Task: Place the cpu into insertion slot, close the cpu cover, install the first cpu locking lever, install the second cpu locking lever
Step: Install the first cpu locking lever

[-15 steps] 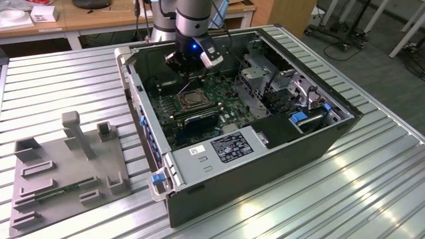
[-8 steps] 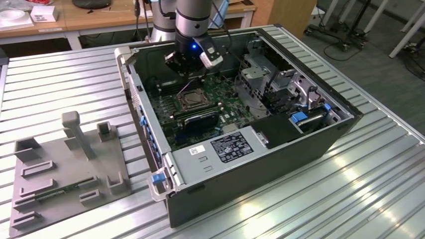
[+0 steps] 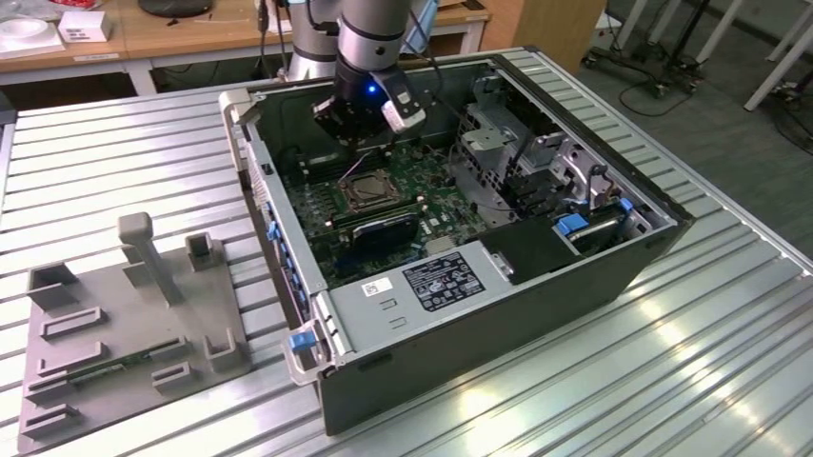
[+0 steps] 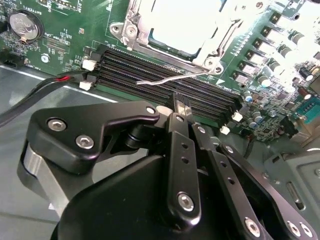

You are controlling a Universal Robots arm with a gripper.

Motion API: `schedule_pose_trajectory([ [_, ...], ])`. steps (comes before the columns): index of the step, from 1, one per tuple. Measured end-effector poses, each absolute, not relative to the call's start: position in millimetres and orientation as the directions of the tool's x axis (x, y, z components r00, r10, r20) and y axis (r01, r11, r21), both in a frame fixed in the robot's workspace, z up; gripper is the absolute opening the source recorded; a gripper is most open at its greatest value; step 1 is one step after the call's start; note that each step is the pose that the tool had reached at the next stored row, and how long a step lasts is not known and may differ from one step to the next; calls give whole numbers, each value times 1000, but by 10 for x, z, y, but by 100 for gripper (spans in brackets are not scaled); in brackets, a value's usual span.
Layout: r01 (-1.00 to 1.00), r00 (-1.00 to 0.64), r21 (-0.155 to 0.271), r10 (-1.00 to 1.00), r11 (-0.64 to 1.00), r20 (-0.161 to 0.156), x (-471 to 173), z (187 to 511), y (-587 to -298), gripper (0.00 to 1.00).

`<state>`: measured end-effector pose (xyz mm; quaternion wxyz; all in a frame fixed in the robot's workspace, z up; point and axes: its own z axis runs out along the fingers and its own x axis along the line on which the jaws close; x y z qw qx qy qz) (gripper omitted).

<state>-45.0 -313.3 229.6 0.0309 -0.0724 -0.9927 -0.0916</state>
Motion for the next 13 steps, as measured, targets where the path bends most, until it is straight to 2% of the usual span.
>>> schedule_pose_trajectory([
  [10,138,-989,178,127,974,75,-398,2290,-3133,11],
  [13,141,-988,193,125,971,94,-393,2284,-3133,11],
])
